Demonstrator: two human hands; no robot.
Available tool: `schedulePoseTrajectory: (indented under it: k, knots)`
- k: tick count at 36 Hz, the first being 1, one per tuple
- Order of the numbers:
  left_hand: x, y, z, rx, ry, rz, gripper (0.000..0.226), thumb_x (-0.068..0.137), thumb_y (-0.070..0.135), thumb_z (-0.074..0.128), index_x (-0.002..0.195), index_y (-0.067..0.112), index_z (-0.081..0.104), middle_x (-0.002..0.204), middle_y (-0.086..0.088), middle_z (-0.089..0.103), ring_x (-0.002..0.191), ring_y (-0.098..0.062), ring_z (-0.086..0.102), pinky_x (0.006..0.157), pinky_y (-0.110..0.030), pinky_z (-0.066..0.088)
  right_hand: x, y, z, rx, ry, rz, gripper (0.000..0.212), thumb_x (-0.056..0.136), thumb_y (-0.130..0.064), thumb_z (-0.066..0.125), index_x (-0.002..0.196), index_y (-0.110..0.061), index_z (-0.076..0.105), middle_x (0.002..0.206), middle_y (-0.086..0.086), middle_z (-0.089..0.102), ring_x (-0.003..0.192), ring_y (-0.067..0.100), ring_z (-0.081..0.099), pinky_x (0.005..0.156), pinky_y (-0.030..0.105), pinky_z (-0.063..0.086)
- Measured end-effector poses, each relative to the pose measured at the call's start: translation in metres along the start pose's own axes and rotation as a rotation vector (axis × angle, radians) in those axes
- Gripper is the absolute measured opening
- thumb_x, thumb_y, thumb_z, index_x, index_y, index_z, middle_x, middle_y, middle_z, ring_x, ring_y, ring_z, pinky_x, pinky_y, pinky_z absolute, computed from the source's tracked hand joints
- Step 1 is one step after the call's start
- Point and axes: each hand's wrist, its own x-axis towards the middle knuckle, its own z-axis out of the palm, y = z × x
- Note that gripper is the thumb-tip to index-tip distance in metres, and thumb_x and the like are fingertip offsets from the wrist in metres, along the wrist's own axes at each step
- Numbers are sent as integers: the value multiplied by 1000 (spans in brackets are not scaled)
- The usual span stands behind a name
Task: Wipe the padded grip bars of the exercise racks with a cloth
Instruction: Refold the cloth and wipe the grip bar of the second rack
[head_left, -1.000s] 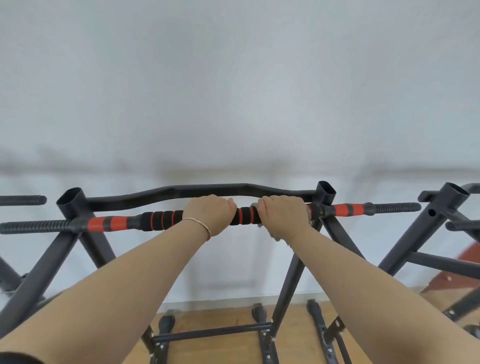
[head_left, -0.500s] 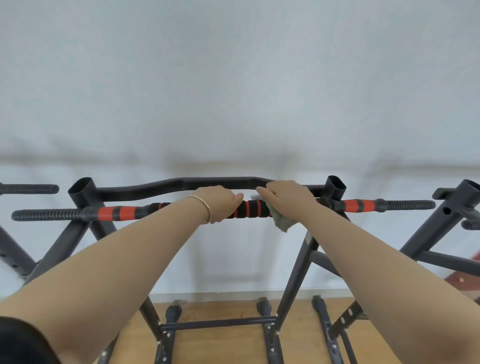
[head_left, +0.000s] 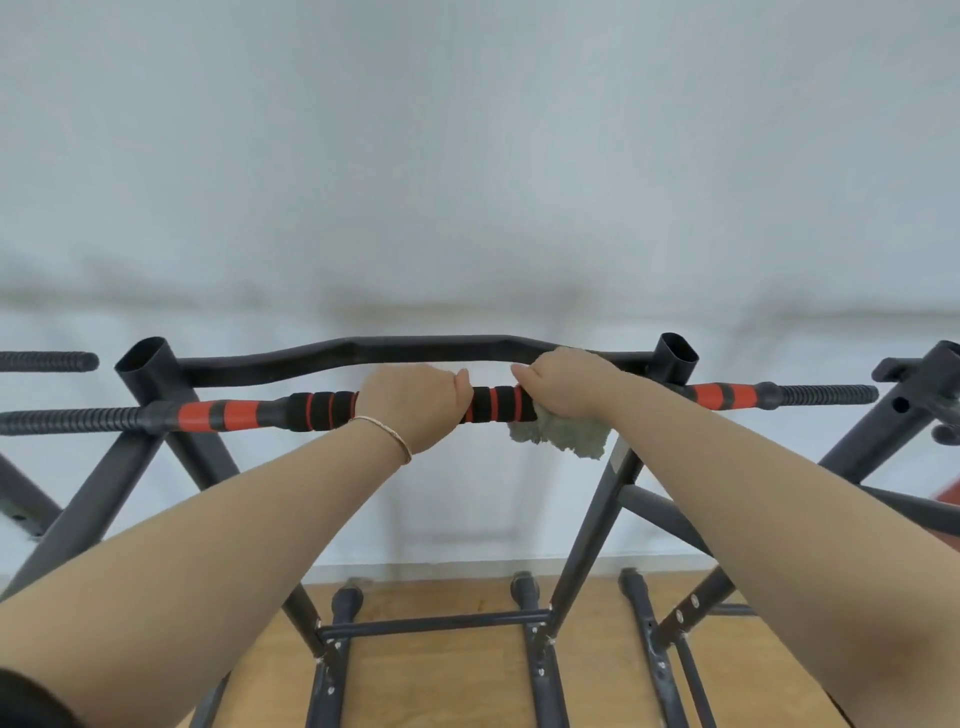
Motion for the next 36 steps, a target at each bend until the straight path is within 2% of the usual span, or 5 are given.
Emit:
schedulePoseTrajectory:
  k: [6, 13, 16, 29, 36]
  knots:
    - [-8, 3, -2, -60, 28, 12, 32, 89, 20, 55, 115, 21, 36, 63, 2, 38, 50, -17, 44, 42, -27, 37, 8, -4, -6, 185, -123, 127, 36, 99, -34, 33, 70, -18, 46, 72, -1, 53, 68, 19, 51, 63, 35, 39]
    - [8, -32, -18, -799, -543, -279, 69, 99, 59, 18, 97, 7, 63, 69, -6, 72, 55, -23, 67, 67, -32, 52, -29, -12, 26, -314, 416, -33, 18, 93, -31, 50, 80, -20, 56, 59, -6, 54, 52, 18, 53, 51, 30, 45]
    - [7, -26, -14, -752, -433, -313, 66, 99, 55, 19, 76, 9, 60, 49, -3, 62, 41, -20, 57, 55, -27, 47, -40, -13, 42, -358, 602, -149, 17, 72, -21, 71, 87, -15, 66, 64, 1, 62, 54, 24, 58, 53, 31, 51]
    - [-25, -13, 11, -74, -20, -106, 15, 87, 21, 57, 99, 20, 47, 55, 4, 35, 49, -20, 48, 45, -25, 38, 1, -23, -17, 54, -61, 126, 37, 104, -28, 33, 79, -10, 52, 79, 6, 57, 75, 24, 52, 69, 37, 44]
    - [2, -33, -14, -688, -308, -268, 39, 98, 29, 26, 88, 6, 57, 63, -2, 70, 59, -20, 65, 58, -30, 45, -25, -50, 14, -109, 443, -96, 25, 80, -10, 72, 99, -15, 58, 65, -6, 56, 53, 22, 50, 50, 31, 44]
